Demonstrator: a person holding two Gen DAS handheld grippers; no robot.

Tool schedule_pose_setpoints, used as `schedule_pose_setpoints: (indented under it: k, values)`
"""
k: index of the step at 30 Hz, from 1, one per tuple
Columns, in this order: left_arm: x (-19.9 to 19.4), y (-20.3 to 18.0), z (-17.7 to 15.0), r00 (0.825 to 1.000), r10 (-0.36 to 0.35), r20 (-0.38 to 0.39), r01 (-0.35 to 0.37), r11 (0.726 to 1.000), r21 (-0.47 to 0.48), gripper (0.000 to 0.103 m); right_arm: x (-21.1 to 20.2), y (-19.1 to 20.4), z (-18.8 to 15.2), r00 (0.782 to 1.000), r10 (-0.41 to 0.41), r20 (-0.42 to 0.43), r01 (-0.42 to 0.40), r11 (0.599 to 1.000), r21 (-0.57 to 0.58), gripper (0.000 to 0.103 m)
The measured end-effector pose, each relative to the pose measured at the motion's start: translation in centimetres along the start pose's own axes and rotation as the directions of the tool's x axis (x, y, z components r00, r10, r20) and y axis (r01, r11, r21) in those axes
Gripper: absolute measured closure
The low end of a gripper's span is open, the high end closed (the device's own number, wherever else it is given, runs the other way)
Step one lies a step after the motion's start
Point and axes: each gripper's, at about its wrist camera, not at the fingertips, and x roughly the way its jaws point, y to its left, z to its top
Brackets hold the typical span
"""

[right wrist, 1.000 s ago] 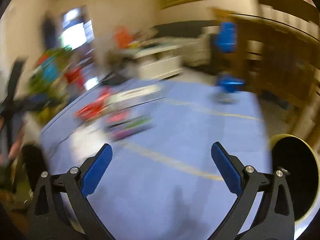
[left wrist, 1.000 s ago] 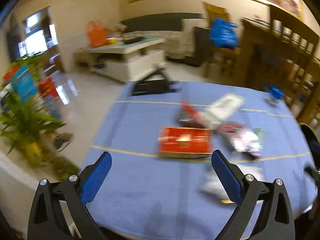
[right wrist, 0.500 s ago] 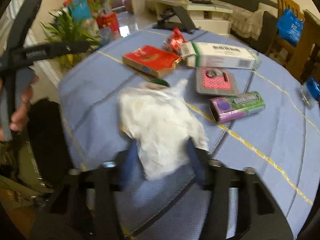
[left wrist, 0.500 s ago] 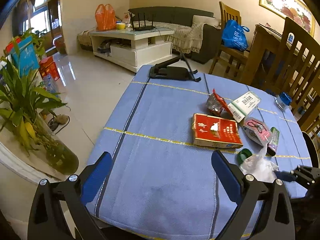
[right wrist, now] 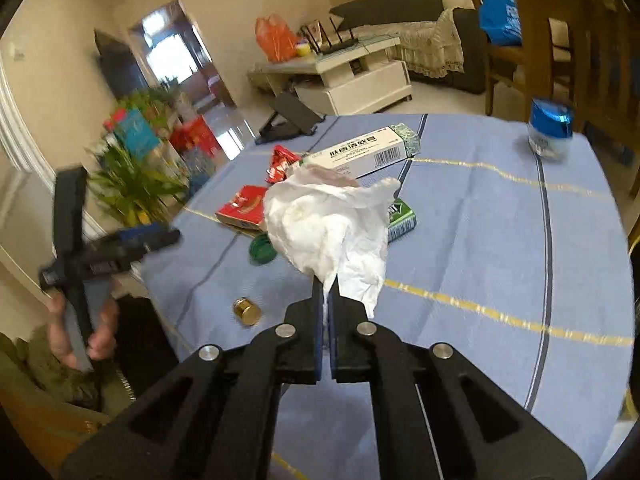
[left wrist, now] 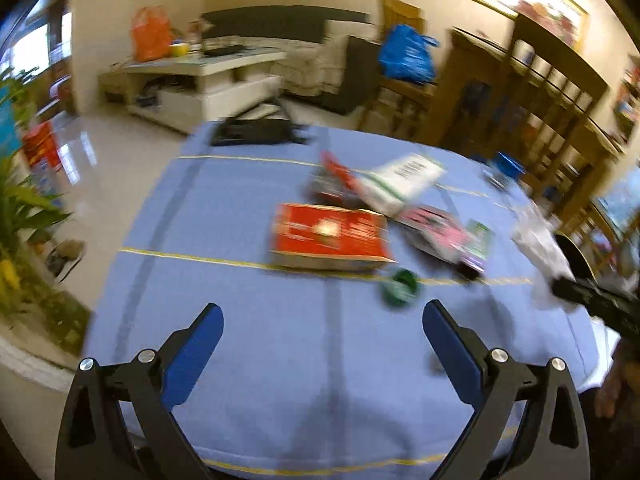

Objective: Collect trash
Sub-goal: 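Move the right tool back to the table and grasp the white tissue, then drop the tissue into the bin with the right tool while the left tool grasps the gold coin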

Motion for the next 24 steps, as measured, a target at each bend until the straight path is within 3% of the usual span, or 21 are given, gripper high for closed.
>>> schedule_pose_setpoints:
  k: [3,5,10,11,13,18,24]
  values:
    - [0.8,-3.9,-1.1,1.000,-0.009,-0.011,0.010,0.995,0.097,0.007,-0.8,-0.6,-0.6,1.000,0.003,0.023,-0.003,1.000,0.008,0.100]
    - [1.8,-6.4,-1.9,0.999,-0.011,-0.030,0.016,0.986,0.167,0.015,-0.8,-1.1,-1.1,1.000,0.003,0.031,-0.004,1.000,0.022,0.100]
    - [4.9,-7.0,-2.6,0.992,0.009,-0.128,0.013,0.986,0.167,0.054,-1.3,-1.9,-2.4,0.998,0.009,0.058,-0.011,0.999,0.045,0.100]
    - [4.9,-7.1,-2.8,0.993,0.016,-0.115,0.004,0.986,0.168,0.056,-1.2,-1.9,-2.5,0.998,0.009,0.063,-0.012,0.999,0.049,0.100]
    - [4.9,-7.3,-2.9,0.993,0.014,-0.114,0.007,0.983,0.184,0.087,-1.5,-2.6,-2.6,0.997,0.012,0.074,-0.017,0.998,0.065,0.100]
    - [3.8,-6.4,-2.3,0.997,0.035,-0.062,-0.026,0.991,0.134,0.088,-2.3,-3.8,-2.8,0.993,0.007,0.120,-0.019,0.995,0.101,0.100]
    - [2.4,-6.0,-0.5,1.000,0.007,-0.011,-0.005,0.995,0.102,0.088,-3.3,-5.0,-2.5,0.987,-0.008,0.162,-0.014,0.991,0.134,0.100]
